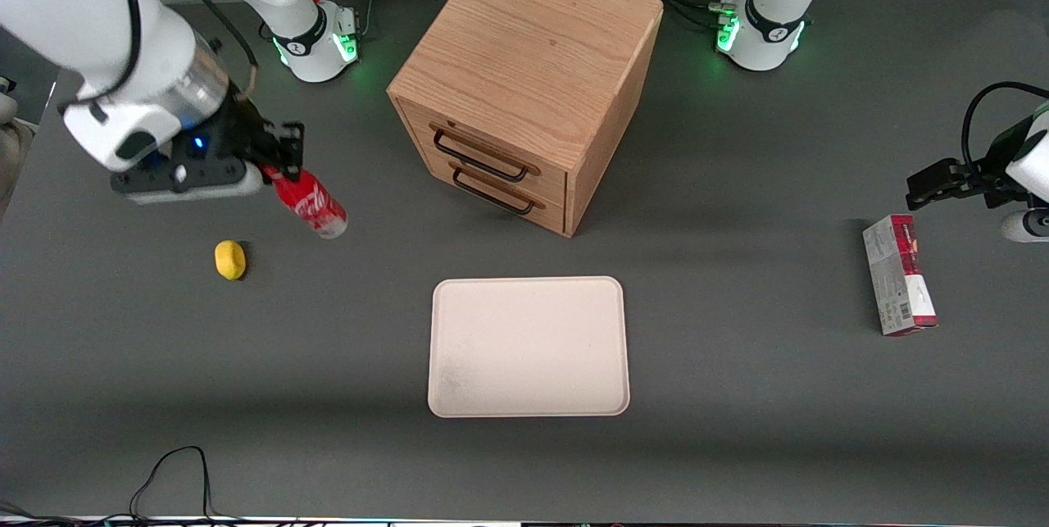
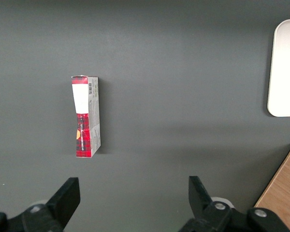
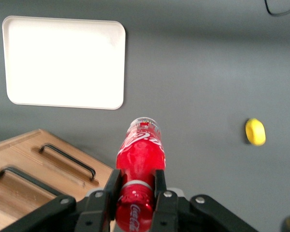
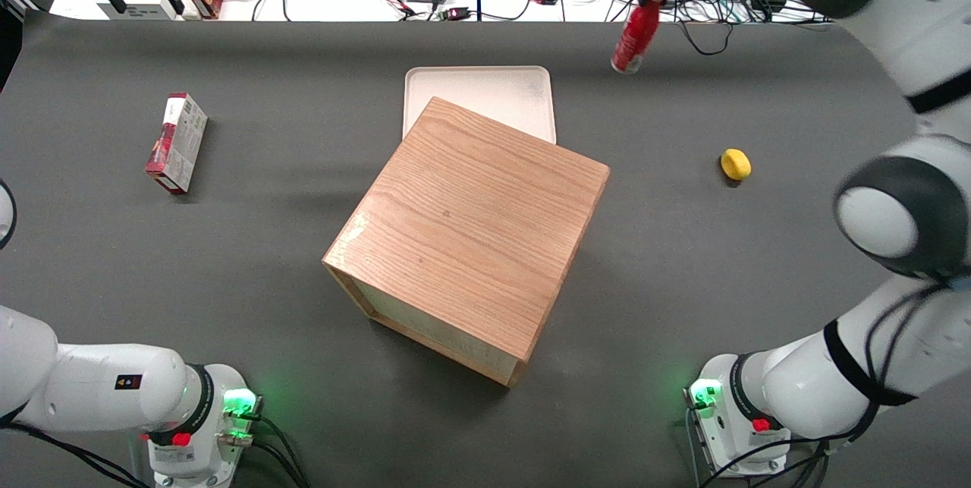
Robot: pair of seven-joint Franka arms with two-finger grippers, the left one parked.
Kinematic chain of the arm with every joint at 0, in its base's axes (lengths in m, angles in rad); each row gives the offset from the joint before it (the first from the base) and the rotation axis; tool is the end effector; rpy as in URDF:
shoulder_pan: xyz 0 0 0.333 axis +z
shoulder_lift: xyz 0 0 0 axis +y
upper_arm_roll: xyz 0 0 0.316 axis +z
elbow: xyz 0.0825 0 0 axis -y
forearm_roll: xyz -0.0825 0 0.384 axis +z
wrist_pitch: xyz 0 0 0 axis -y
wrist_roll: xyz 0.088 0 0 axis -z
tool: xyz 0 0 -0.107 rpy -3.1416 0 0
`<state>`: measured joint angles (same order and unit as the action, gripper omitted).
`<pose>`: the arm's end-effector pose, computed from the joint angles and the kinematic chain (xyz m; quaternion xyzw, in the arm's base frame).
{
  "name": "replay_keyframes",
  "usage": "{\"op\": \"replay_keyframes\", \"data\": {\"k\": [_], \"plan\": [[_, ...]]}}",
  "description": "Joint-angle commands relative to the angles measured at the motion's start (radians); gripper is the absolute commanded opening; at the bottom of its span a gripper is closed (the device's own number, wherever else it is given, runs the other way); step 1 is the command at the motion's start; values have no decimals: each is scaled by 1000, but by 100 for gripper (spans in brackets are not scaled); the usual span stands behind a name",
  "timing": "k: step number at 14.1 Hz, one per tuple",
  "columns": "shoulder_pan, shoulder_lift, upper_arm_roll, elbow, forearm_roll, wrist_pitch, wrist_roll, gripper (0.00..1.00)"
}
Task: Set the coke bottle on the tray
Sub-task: 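Lift the bottle and carry it with the right gripper toward the tray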
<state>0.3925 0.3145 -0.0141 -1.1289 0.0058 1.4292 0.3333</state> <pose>0.5874 0.2361 0.6304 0.9997 0.0233 -0.0069 0.0018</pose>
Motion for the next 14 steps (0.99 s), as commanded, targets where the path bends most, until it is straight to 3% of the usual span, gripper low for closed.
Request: {"op": "replay_keyframes", "data": {"k": [1,5,8,14], "plan": [[6,193,6,254,-3,-53,-19,10],[25,275,49,342,-15,26,-19,6],[86,301,51,342,-73,63,-19,5],[86,412,43,340,-76,184,-31,5]]}}
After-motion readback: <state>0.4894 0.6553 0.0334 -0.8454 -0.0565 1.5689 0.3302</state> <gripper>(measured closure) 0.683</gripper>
